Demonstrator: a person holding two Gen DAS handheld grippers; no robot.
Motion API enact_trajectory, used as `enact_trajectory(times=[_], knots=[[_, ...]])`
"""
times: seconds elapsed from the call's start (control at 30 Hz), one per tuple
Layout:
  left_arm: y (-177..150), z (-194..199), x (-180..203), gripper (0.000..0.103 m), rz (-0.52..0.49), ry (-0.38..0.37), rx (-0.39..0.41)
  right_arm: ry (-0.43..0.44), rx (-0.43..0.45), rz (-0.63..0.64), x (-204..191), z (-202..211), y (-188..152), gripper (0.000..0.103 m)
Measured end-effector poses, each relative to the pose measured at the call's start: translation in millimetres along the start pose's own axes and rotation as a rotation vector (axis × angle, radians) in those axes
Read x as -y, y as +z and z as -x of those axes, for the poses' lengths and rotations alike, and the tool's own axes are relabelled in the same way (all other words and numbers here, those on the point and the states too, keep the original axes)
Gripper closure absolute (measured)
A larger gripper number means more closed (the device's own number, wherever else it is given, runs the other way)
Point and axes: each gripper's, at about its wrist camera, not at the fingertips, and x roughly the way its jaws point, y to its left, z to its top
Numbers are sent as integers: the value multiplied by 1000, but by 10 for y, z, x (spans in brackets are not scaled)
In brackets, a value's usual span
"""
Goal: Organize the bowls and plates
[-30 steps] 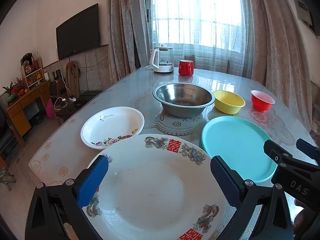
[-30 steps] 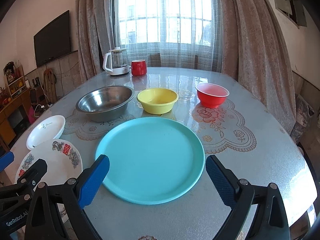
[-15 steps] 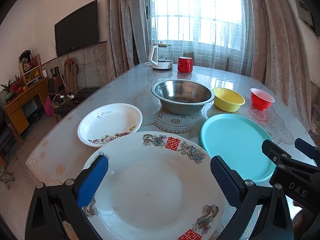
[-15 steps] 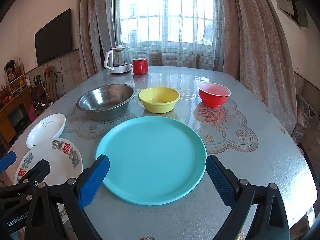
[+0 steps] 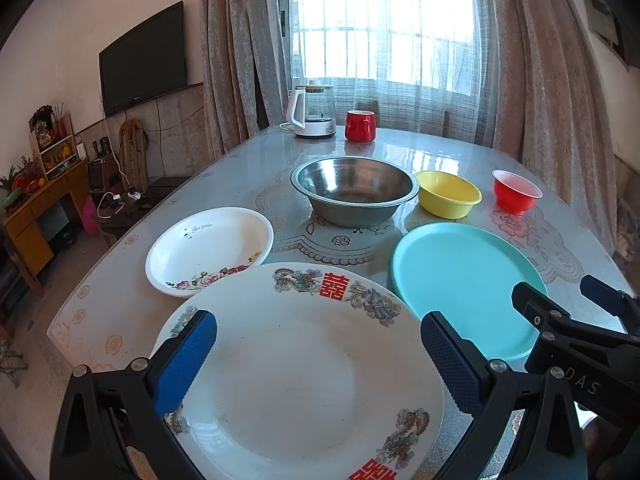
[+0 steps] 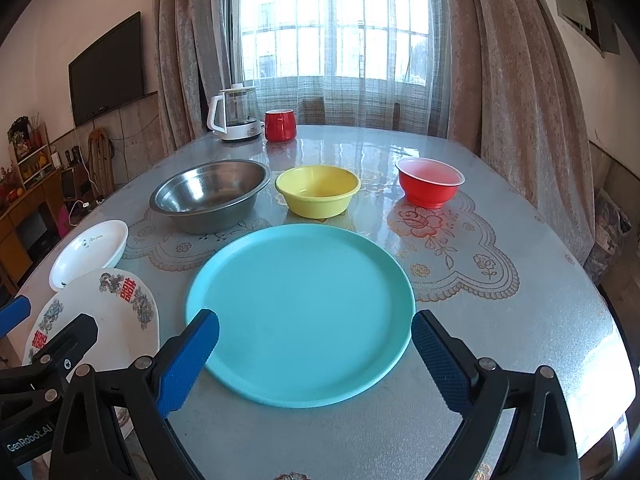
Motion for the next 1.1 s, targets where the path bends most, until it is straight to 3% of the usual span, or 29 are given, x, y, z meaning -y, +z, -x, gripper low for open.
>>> enact_trajectory(times=[0.37,0.6,0.87,1.03,1.1], knots=[[22,-18,137,0,-40,-50,-15,-5,-10,-12,68,-43,-22,4],[79,-115,156,0,-21,-118,-72,-5,-30,-21,104,-107,-42,4],[140,-141,329,0,-126,-118,-65,5,-64,-44,189,-208,-76,4],[261,-264,286,0,-84,-209,-115,55,-81,-110,383,-255,-64,4],[296,-300,318,0,-99,-208,-114,81,-90,-147,490,-283,-47,6]])
